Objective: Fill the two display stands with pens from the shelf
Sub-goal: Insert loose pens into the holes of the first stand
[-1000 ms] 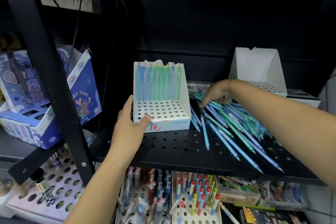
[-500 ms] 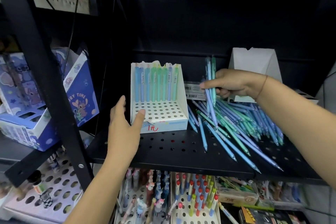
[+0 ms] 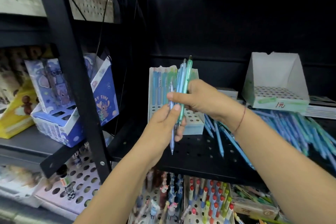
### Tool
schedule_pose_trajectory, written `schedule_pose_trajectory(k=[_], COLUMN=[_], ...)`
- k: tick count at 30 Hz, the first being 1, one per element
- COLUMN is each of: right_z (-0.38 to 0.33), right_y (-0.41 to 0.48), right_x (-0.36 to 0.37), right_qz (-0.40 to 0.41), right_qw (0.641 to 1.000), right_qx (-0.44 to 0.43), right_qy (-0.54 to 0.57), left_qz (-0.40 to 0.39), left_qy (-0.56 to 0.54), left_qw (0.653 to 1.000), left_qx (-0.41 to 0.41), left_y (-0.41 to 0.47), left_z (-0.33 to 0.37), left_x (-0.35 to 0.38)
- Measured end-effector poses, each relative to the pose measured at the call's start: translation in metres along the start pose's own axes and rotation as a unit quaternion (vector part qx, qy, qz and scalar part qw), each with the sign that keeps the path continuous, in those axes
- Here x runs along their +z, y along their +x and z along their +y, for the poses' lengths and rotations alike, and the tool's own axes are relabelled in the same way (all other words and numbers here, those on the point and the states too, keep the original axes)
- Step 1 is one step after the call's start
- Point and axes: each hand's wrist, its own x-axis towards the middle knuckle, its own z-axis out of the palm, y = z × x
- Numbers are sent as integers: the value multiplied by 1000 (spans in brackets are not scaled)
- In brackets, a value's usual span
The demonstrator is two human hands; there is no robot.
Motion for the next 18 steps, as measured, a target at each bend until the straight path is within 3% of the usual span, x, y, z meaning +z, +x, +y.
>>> schedule_pose_trajectory(k=[7,12,15,18], right_z=[-3,-12,-11,-7], right_y=[22,38,53,72], right_x=[24,26,20,27], right_qz=[32,138,206,195], right_qw=[998,983,975,981], right_qx=[-33,-40,-29,-15], right_qy=[-42,117,74,-7], left_qz=[82,180,234,257], left_qy=[2,16,2,-21], left_qw=[997,982,970,964], left_qx=[4,56,70,70], left_y=[7,13,16,17], left_z=[-8,-12,-16,-22], left_x=[-15,-29,-39,-43])
